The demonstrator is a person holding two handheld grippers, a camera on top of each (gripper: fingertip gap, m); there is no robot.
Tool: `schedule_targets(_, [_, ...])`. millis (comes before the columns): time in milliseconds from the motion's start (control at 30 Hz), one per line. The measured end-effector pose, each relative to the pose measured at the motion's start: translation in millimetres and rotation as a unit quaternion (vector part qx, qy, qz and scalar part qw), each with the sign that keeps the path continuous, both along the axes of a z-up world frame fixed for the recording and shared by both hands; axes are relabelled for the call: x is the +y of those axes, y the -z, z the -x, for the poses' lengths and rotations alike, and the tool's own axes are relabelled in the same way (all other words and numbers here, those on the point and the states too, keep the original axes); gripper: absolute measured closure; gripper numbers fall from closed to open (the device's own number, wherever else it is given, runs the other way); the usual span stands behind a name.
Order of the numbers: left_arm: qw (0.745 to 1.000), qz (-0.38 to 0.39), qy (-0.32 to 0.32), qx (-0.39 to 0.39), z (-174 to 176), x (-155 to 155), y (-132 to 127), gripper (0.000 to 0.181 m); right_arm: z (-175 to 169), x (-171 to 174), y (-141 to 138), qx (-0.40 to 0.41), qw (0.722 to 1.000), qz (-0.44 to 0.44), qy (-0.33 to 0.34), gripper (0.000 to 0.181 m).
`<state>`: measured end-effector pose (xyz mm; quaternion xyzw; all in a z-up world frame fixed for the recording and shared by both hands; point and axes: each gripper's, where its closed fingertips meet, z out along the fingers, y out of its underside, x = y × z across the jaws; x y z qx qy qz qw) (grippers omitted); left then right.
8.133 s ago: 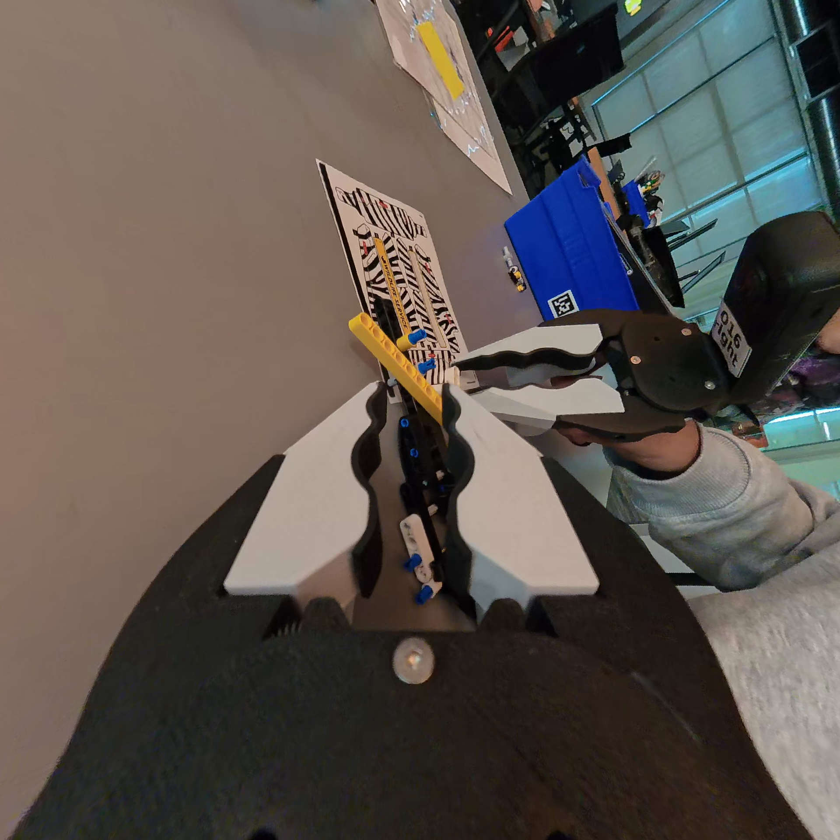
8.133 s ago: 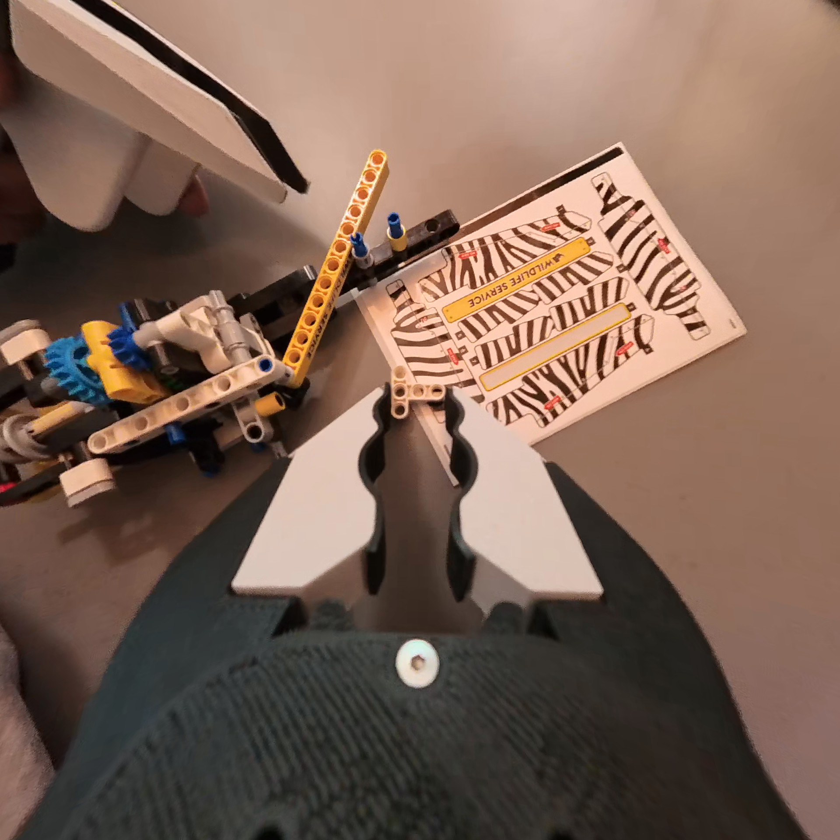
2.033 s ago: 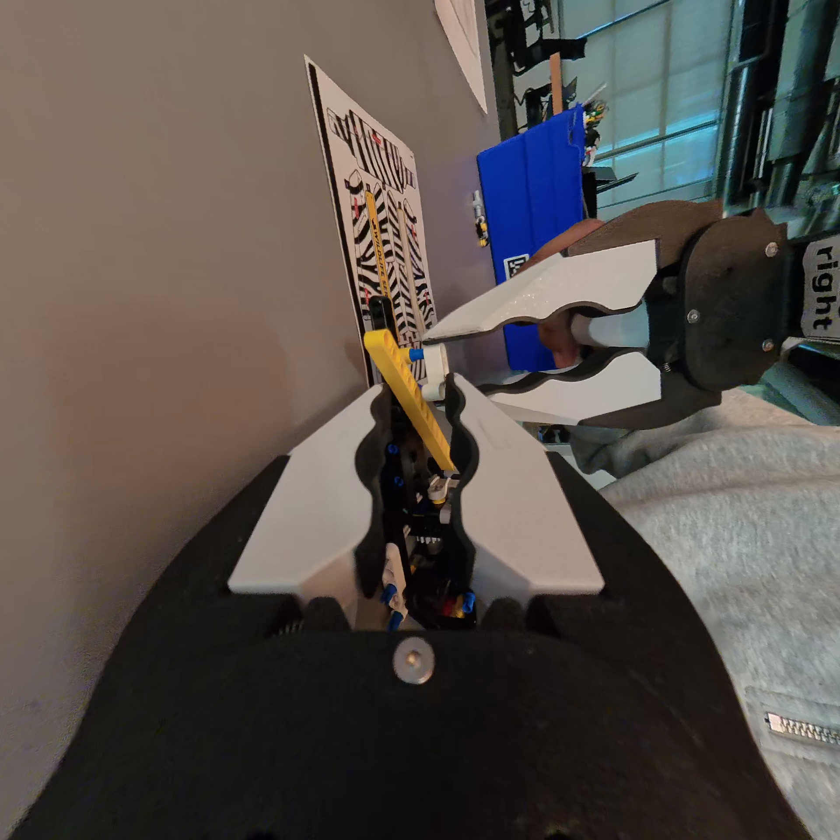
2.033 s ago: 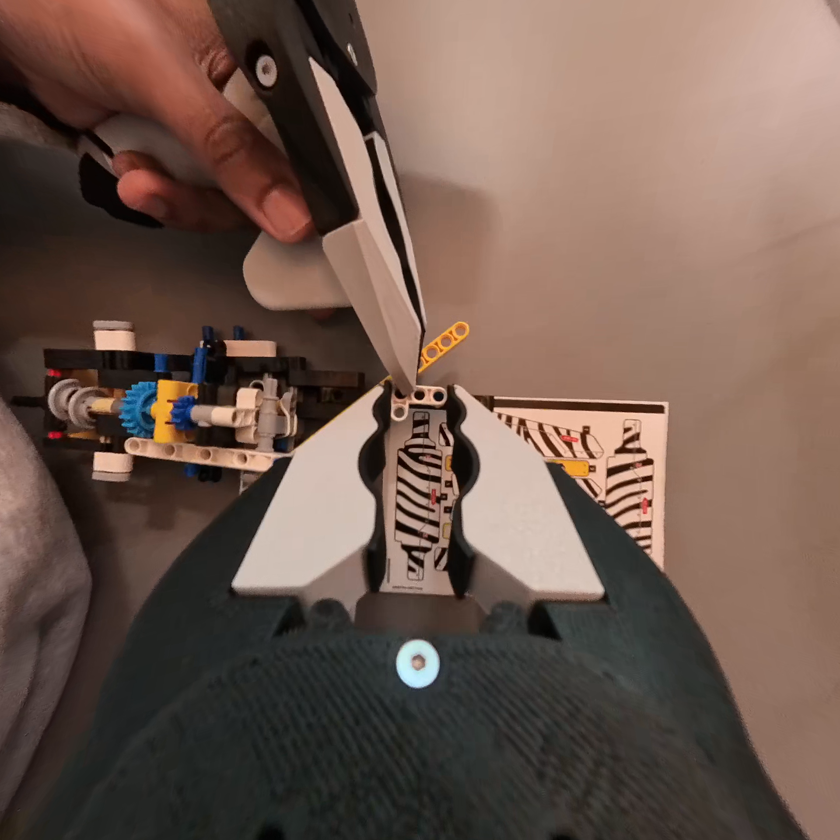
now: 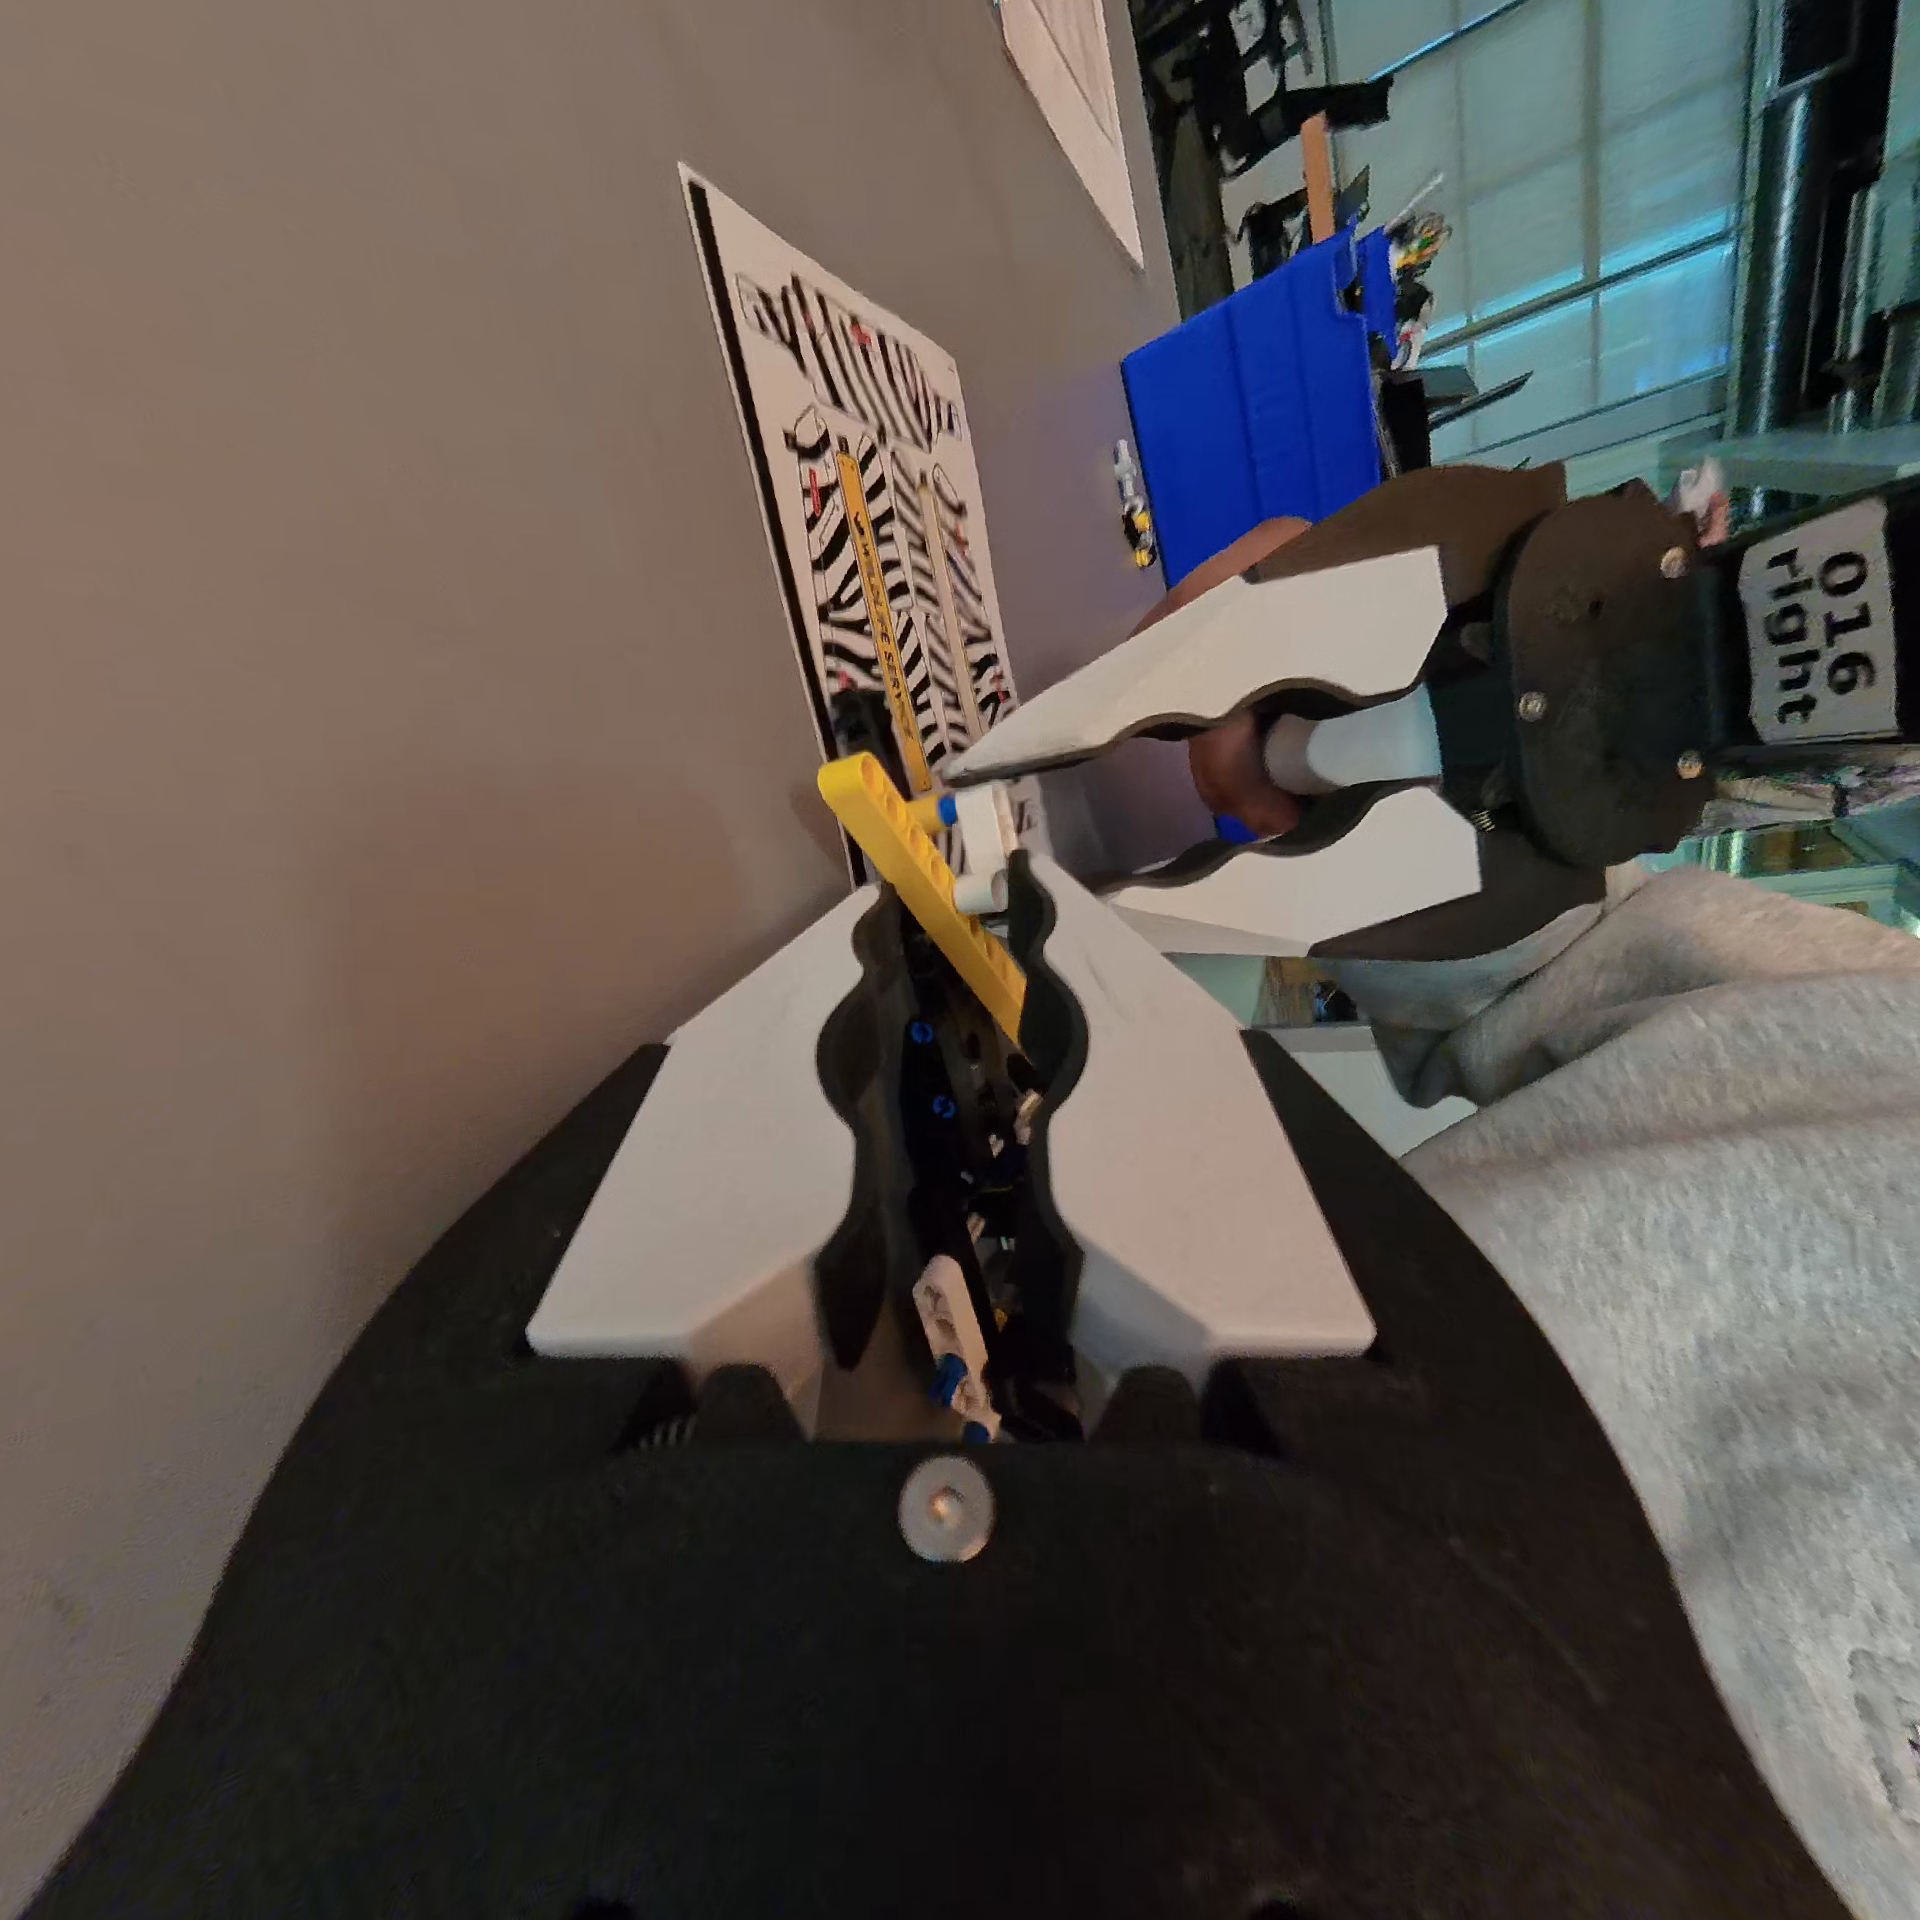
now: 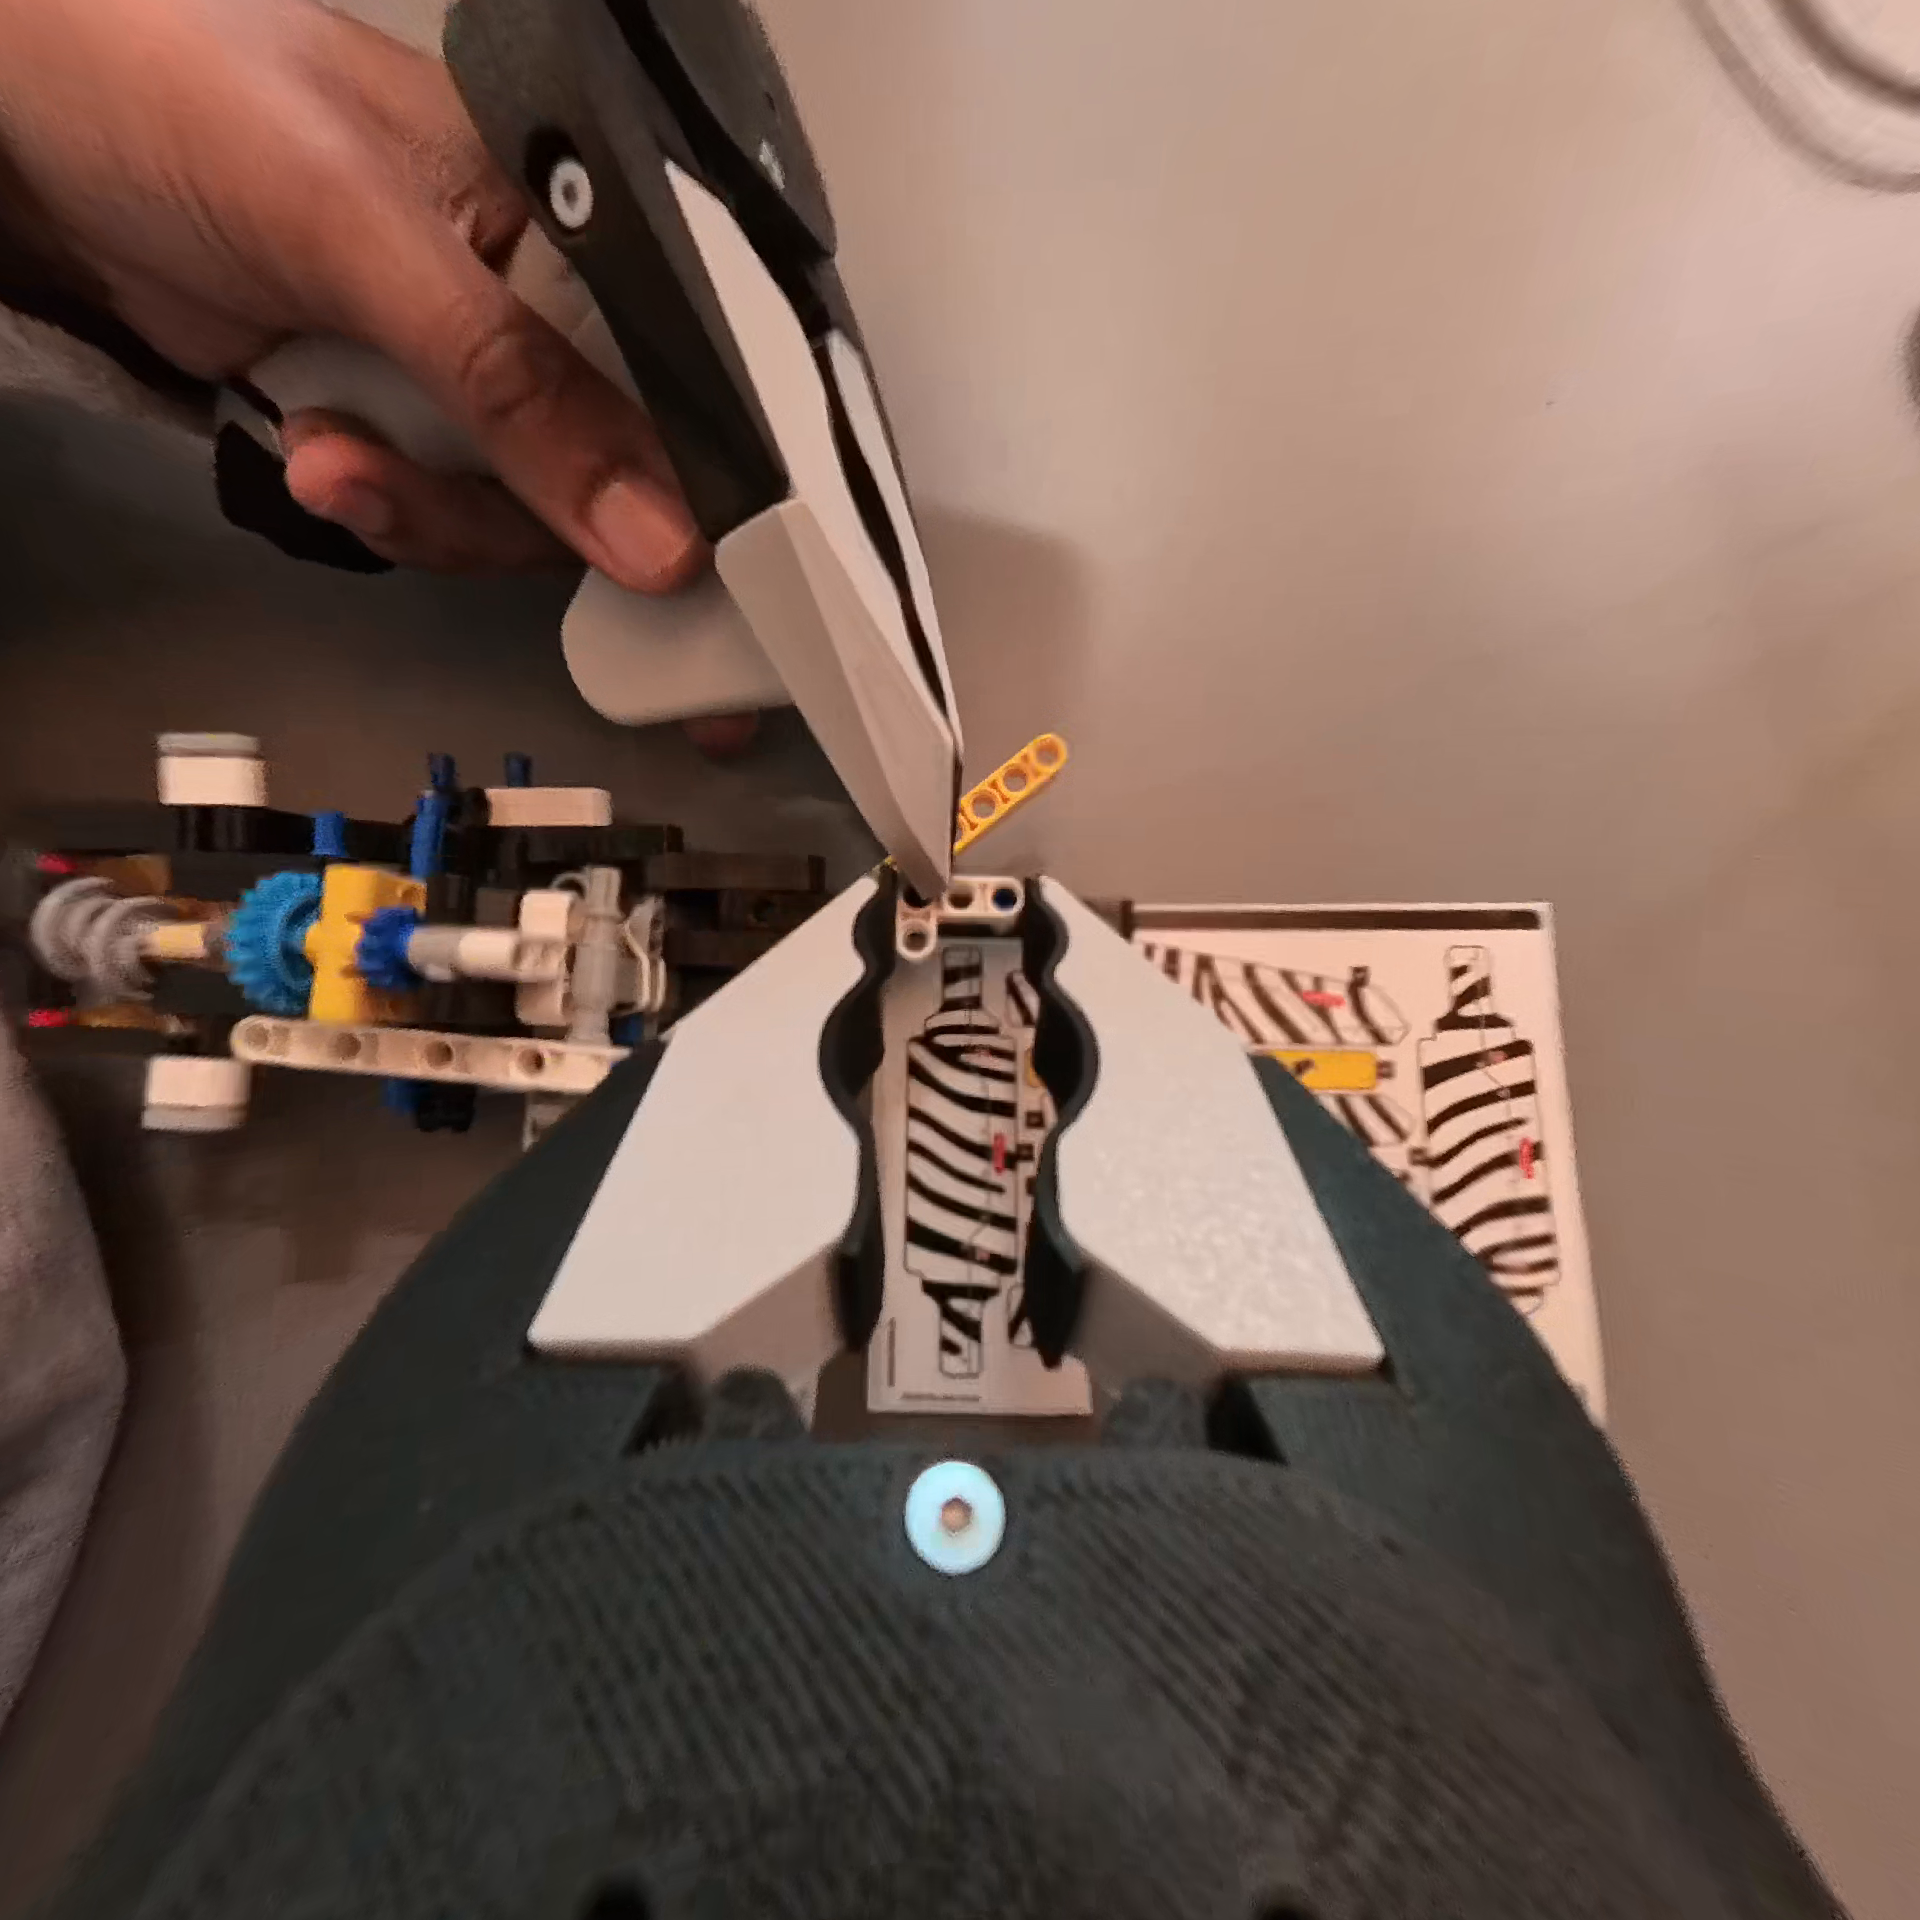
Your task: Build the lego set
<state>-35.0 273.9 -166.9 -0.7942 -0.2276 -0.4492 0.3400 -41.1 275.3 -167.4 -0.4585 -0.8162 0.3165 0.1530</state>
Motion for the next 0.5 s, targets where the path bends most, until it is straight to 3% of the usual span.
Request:
schedule_targets(333, [1.0, 0.009, 0.001, 0.024, -0.7, -1.0, 3.0, 0.16, 1.1, 0.5, -1.9, 0.031, 0.999, 0.015, 0.018, 0.158])
schedule_targets(433, [1.0, 0.011, 0.0, 0.024, -0.6, -0.5, 3.1, 0.159, -0.3, 6.9, -3.8, 0.045, 0.999, -0.011, 0.016, 0.143])
schedule_targets(500, [1.0, 0.01, -0.001, 0.023, -0.5, -0.3, 2.1, 0.158, -1.2, 8.9, -9.2, 0.057, 0.998, -0.007, 0.023, 0.144])
